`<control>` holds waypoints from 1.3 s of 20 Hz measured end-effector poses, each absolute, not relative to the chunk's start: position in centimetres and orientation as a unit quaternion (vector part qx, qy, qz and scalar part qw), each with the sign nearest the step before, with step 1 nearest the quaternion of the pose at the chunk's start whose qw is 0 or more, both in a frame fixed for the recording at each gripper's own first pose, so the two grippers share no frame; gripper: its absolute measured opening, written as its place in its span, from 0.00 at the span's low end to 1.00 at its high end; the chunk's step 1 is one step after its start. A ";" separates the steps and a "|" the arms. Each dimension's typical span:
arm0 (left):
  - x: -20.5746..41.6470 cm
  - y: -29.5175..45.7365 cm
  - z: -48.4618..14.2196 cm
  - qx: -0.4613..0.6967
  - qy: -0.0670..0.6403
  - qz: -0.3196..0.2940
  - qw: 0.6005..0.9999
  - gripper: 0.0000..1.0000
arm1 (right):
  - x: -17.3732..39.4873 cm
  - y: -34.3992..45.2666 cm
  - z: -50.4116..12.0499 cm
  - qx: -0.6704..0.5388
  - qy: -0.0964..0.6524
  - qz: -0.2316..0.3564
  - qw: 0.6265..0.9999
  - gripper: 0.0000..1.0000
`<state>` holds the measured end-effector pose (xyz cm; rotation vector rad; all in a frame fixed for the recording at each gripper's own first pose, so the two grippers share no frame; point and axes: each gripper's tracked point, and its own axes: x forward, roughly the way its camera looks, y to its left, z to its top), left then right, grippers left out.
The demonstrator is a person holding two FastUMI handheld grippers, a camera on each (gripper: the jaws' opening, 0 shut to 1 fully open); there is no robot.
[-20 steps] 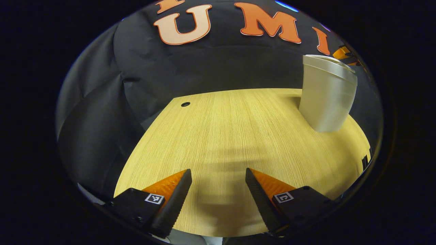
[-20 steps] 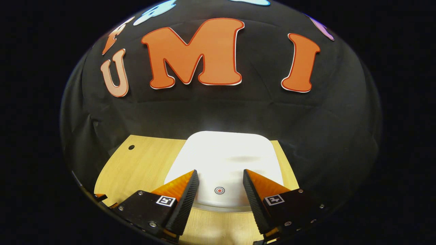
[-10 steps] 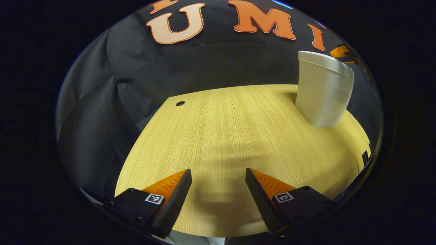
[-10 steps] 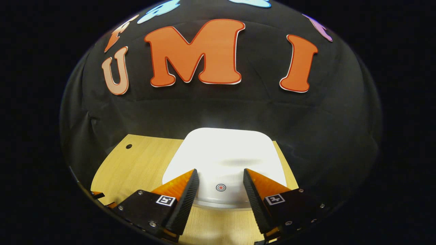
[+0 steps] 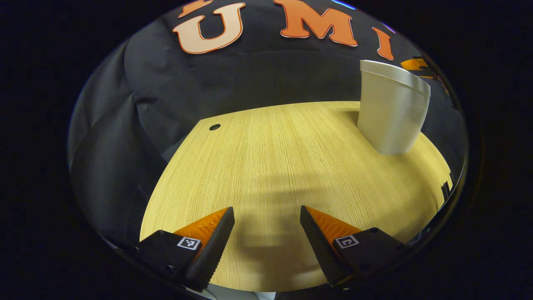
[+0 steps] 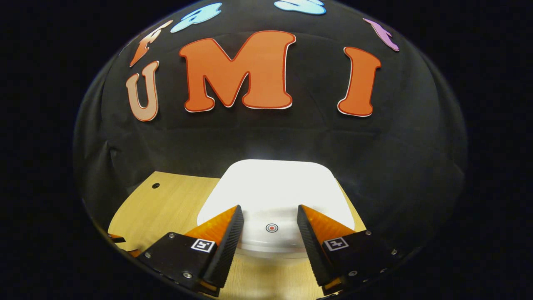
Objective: Press the lid of the desktop garbage bin to open it, pick up the crumpled paper on the desktop and throw it into the bin, then pick up the pop can on the desktop and drop it into the bin, and finally close the garbage bin lid.
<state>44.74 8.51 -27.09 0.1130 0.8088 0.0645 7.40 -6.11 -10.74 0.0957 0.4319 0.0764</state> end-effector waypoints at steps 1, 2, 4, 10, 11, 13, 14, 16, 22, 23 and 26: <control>44.8 8.5 -27.1 0.055 0.392 0.031 0.918 1.00 | 7.4 -6.1 -10.9 0.050 0.211 0.039 0.975 0.80; 44.7 8.5 -27.0 0.054 0.392 0.030 0.918 1.00 | 7.5 -6.0 -10.7 0.049 0.201 0.038 0.978 0.79; 44.9 8.5 -26.9 0.058 0.388 0.026 0.920 1.00 | 7.5 -6.2 -10.5 0.046 0.178 0.030 0.983 0.78; 46.1 9.4 -25.9 0.064 0.370 0.023 0.927 1.00 | 6.3 -5.2 -10.2 0.057 0.162 0.027 0.985 0.77; 46.3 9.8 -25.6 0.064 0.366 0.023 0.928 1.00 | 6.0 -4.8 -10.0 0.061 0.158 0.028 0.985 0.77; 47.1 10.3 -25.1 0.062 0.355 0.026 0.932 1.00 | 5.1 -4.1 -9.3 0.062 0.142 0.025 0.988 0.77; 47.5 10.4 -24.8 0.063 0.350 0.027 0.934 1.00 | 4.8 -3.8 -9.0 0.059 0.135 0.024 0.989 0.77; 48.0 10.9 -24.1 0.064 0.335 0.028 0.940 1.00 | 4.0 -3.0 -8.9 0.050 0.126 0.023 0.991 0.77; 51.1 11.3 -20.1 0.090 0.272 0.016 0.958 1.00 | 0.5 3.2 -9.2 0.055 0.109 0.079 0.989 0.77; 51.2 11.2 -19.2 0.093 0.258 0.013 0.961 0.99 | 0.0 4.1 -9.2 0.053 0.105 0.086 0.989 0.77; 52.1 11.5 -15.8 0.106 0.210 0.007 0.972 1.00 | -0.9 6.3 -9.3 0.049 0.101 0.100 0.989 0.77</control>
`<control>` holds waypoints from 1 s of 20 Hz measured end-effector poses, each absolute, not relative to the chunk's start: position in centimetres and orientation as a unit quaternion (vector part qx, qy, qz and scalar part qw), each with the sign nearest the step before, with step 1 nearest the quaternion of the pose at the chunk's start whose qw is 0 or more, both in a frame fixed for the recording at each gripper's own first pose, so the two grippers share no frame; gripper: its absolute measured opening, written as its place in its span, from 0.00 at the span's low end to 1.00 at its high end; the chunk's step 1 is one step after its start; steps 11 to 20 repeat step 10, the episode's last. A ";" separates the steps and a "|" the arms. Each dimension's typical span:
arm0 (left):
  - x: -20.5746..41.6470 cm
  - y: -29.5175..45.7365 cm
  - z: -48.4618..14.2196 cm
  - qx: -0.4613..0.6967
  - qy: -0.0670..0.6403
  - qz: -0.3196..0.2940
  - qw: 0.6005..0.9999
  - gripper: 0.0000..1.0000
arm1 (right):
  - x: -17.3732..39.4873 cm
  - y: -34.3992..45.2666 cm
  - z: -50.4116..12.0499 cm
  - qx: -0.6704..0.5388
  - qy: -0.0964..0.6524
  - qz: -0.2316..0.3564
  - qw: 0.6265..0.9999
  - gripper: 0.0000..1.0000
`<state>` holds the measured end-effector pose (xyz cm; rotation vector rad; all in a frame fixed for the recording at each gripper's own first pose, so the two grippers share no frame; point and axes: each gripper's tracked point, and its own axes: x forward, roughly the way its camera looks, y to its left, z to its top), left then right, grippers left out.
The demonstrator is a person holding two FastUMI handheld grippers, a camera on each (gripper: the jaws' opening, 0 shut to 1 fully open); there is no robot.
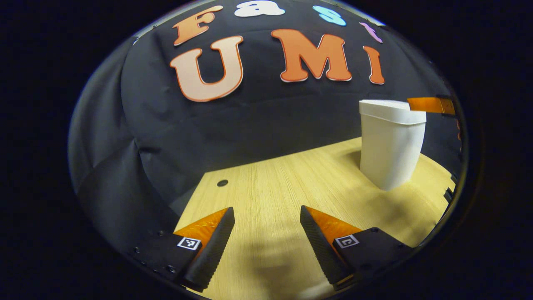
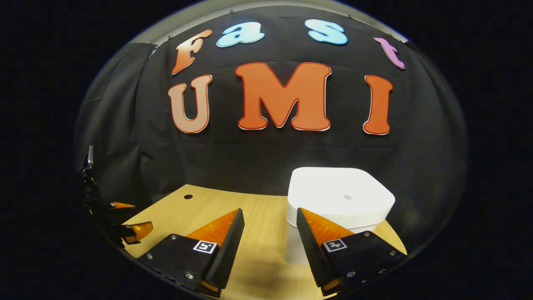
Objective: Press the lid of the desktop garbage bin to open it, pick up the crumpled paper on the desktop and throw it into the bin, then pick up the pop can on the desktop and drop it into the bin, and finally close the garbage bin lid.
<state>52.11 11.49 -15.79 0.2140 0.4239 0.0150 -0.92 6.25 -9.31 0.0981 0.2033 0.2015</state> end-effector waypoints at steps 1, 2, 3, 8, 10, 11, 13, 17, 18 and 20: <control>52.5 11.3 -14.4 0.109 0.194 0.005 0.975 0.99 | -1.1 6.9 -9.4 0.049 0.104 0.103 0.988 0.77; 52.8 11.2 -13.2 0.112 0.182 0.003 0.977 1.00 | -1.3 7.8 -9.7 0.050 0.110 0.115 0.986 0.77; 52.7 11.0 -12.1 0.114 0.171 0.002 0.979 1.00 | -1.2 8.4 -10.2 0.043 0.121 0.121 0.984 0.77; 53.9 10.6 -5.8 0.120 0.100 0.007 0.988 1.00 | -1.8 10.5 -8.8 0.040 0.108 0.142 0.983 0.78; 53.9 10.4 -3.2 0.111 0.075 0.008 0.991 1.00 | -1.9 11.1 -8.2 0.039 0.099 0.148 0.983 0.78; 53.9 10.4 -3.2 0.111 0.075 0.008 0.991 1.00 | -1.9 11.1 -8.2 0.039 0.099 0.148 0.983 0.78; 53.9 10.4 -3.2 0.111 0.075 0.008 0.991 1.00 | -1.9 11.1 -8.2 0.039 0.099 0.148 0.983 0.78; 53.9 10.4 -3.2 0.111 0.075 0.008 0.991 1.00 | -1.9 11.1 -8.2 0.039 0.099 0.148 0.983 0.78; 53.9 10.4 -3.2 0.111 0.075 0.008 0.991 1.00 | -1.9 11.1 -8.2 0.039 0.099 0.148 0.983 0.78; 53.9 10.4 -3.2 0.111 0.075 0.008 0.991 1.00 | -1.9 11.1 -8.2 0.039 0.099 0.148 0.983 0.78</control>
